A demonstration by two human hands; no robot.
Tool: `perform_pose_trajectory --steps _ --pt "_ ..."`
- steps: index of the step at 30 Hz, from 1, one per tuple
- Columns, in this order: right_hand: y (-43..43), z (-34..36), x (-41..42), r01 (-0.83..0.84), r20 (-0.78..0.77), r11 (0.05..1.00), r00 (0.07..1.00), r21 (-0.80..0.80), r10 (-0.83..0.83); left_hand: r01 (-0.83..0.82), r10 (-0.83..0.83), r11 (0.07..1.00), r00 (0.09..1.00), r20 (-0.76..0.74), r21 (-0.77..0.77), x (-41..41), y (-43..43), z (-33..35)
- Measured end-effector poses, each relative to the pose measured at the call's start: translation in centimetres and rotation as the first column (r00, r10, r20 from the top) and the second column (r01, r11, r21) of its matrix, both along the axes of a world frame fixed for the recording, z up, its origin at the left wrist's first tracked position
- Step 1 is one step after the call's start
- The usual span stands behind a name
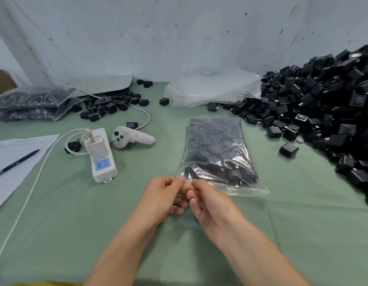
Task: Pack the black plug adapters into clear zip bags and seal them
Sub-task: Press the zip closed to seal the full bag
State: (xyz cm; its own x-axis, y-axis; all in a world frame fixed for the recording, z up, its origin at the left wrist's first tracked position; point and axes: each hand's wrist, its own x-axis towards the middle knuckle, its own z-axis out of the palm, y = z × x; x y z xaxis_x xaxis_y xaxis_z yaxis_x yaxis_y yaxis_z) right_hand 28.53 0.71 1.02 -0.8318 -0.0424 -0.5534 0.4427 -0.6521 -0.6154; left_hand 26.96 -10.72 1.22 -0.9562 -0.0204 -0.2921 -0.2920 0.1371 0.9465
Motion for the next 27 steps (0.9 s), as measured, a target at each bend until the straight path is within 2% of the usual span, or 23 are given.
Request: perform_pose_trajectory --steps 4,6,12,17,19,21,23,27 --pt "3.2 0.0 0.7 0.218 0.063 0.976 0.974 -0.027 -0.216 -0.109 0.107 0.993 0.994 0.036 0.048 -0.5 -1.7 -0.1" --pt "4.7 0.0 1.4 0.228 0.056 0.974 0.972 0.021 -0.228 -0.135 0.131 0.988 0.990 0.059 0.072 -0.8 -2.7 -0.1" --pt "5.9 -0.5 3.2 0.002 -0.006 0.980 1.000 0.197 0.000 -0.202 0.199 0.976 0.979 0.042 0.084 -1.8 -4.0 -0.2" --pt "7.6 -0.3 3.4 -0.218 -0.053 0.886 0.964 0.409 0.261 -0.272 0.263 0.950 0.962 0.075 0.152 -1.9 -4.0 0.0" --pt "7.8 -0.3 3.3 -0.244 -0.066 0.857 0.950 0.454 0.306 -0.236 0.209 0.953 0.966 0.151 0.188 -0.8 -3.3 0.3" --pt "8.0 -0.4 3.3 -0.250 -0.081 0.845 0.943 0.474 0.324 -0.116 0.079 0.974 0.979 0.188 0.196 0.8 -2.0 0.6" --pt "8.0 -0.5 3.3 -0.236 -0.100 0.844 0.942 0.482 0.320 0.001 -0.040 0.978 0.982 0.183 0.208 2.2 0.0 1.0" --pt "7.8 -0.5 3.3 -0.212 -0.134 0.846 0.940 0.489 0.313 0.109 -0.147 0.970 0.975 0.166 0.219 3.2 3.7 1.1"
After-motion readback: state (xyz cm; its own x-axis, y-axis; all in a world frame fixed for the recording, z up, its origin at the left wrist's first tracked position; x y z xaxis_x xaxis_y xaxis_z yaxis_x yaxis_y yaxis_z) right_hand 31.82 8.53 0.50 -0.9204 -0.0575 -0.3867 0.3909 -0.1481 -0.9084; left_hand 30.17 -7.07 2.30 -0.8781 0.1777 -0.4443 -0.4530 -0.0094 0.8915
